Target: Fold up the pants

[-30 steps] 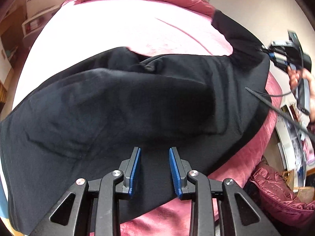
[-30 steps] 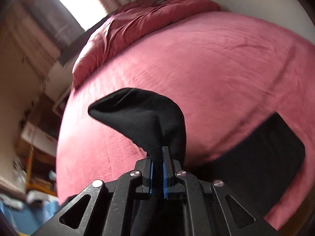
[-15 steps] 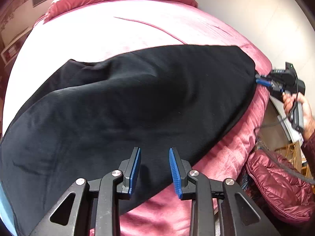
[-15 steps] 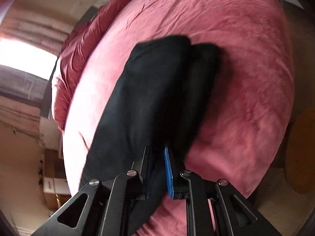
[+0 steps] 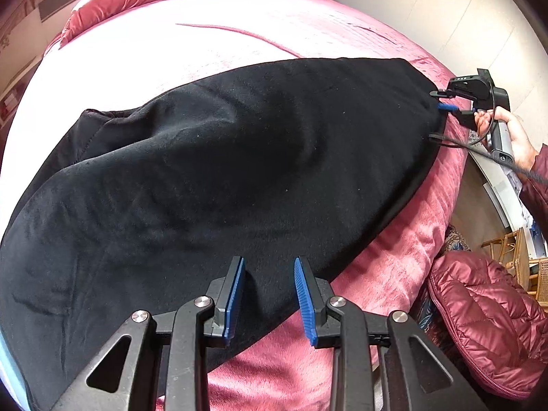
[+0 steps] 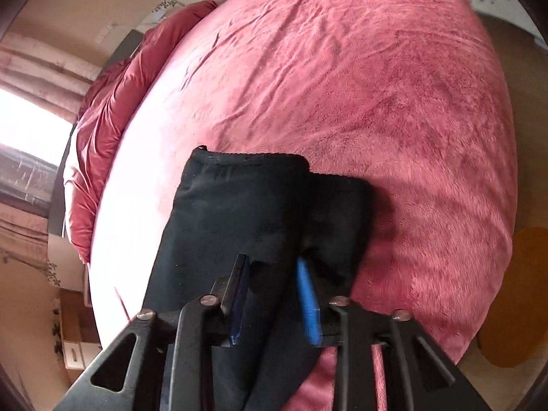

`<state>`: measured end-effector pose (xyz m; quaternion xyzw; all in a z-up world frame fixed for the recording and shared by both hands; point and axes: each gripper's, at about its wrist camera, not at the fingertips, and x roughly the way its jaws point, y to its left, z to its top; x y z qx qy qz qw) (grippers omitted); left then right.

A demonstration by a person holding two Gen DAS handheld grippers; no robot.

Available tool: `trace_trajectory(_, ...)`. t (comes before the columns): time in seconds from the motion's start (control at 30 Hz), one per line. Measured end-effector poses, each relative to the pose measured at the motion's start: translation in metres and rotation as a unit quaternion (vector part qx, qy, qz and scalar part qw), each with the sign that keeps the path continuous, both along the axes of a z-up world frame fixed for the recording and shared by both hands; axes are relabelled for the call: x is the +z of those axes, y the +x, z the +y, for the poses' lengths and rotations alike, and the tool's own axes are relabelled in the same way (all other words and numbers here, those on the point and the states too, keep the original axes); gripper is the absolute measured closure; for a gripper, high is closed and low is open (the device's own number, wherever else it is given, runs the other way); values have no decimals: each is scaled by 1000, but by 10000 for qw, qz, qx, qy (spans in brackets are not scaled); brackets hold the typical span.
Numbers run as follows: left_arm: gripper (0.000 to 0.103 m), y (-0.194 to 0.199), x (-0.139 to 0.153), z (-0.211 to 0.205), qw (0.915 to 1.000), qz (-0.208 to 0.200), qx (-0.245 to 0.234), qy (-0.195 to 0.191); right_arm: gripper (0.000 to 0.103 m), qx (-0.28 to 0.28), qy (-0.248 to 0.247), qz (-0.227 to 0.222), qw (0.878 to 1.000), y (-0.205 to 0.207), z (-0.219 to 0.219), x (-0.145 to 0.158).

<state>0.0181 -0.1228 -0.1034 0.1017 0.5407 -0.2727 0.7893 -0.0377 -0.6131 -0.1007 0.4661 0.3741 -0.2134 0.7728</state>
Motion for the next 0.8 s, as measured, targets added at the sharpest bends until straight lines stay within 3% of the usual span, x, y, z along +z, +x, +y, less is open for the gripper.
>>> trace_trajectory(0.2, 73, 3, 10, 14, 9997, -15, 8, -231, 96, 337, -651, -253, 9970, -6, 10, 43)
trace_trajectory(0.33, 70, -3, 11, 15, 9995, -62, -227, -219, 102, 126, -859, 226, 9960, -22, -3, 35)
trace_trajectory(0.47, 67, -7, 3, 6, 9988, -16, -482, -37, 97, -192, -465, 343, 9981, -38, -24, 10)
trace_trajectory(0.6, 62, -11, 1, 1, 9975, 47, -679, -168, 97, 268, -176, -93, 9994, -48, -8, 16)
trace_trajectory(0.67, 61, -13, -3, -1, 9972, 31, -740, -131, 89, 646, 52, -277, 9975, -50, 11, 15)
trace_trajectory(0.73, 61, -12, -7, -3, 9973, 11, -723, -115, 67, 946, 153, -354, 9948, -47, 31, 12)
trace_trajectory(0.8, 61, -10, -8, -2, 9976, -1, -664, -209, 63, 1166, 366, -432, 9916, -45, 51, 7)
